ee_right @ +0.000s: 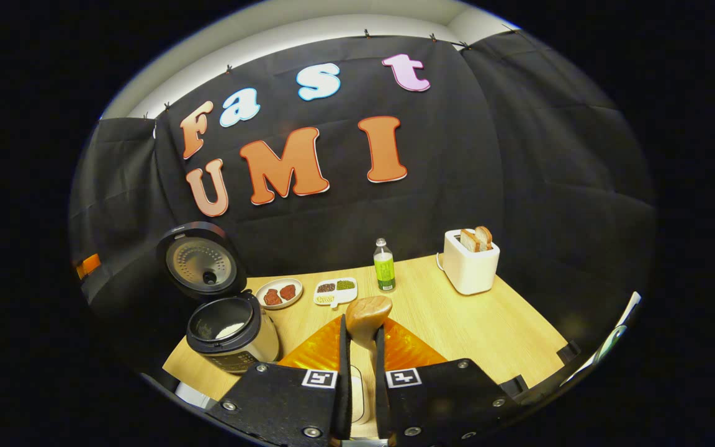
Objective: Close the left gripper, press the button to open the rice cooker; take a wooden spoon from the chopstick holder with the right hand, scoop a spoonful of rice and pour it into the rice cooker, then put the wooden spoon back into the chopstick holder.
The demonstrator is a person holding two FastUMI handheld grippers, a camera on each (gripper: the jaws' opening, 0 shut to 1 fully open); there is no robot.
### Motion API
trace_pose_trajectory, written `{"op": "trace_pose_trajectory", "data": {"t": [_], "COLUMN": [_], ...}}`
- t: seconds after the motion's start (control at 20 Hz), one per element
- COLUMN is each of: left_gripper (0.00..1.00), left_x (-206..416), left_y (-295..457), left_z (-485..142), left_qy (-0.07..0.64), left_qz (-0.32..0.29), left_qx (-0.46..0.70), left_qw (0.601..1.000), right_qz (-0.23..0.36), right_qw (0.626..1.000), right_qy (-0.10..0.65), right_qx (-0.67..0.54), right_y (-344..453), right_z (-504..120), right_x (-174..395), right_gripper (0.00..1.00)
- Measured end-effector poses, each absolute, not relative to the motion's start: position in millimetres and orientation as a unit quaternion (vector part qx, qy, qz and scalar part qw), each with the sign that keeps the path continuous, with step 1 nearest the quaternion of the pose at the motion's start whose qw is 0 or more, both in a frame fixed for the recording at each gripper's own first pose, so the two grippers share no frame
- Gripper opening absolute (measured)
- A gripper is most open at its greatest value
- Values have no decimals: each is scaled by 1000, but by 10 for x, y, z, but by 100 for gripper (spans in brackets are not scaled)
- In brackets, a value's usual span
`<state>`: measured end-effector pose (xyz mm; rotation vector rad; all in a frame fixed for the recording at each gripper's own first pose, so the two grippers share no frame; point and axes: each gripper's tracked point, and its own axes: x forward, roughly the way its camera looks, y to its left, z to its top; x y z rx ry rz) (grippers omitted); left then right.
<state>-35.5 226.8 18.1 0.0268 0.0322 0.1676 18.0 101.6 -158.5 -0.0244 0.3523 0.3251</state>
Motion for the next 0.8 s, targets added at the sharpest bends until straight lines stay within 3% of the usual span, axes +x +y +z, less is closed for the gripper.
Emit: {"op": "trace_pose_trajectory", "data": {"t": [0.2,0.6,0.8], "left_gripper": [100,98,96], "left_x": [-404,-550,-547], "left_y": [2250,2414,2291], "left_z": [232,210,117], "left_qy": [13,25,35], "left_qz": [99,151,147], "left_qx": [27,61,65], "left_qw": [995,986,986], "right_qz": [158,153,150], "right_qw": [965,953,945], "right_qy": [207,256,278], "right_qx": [-2,48,86], "right_y": [933,812,720], "right_z": [-1991,-2545,-2726], "right_x": [294,501,558], "right_gripper": [14,14,15]}}
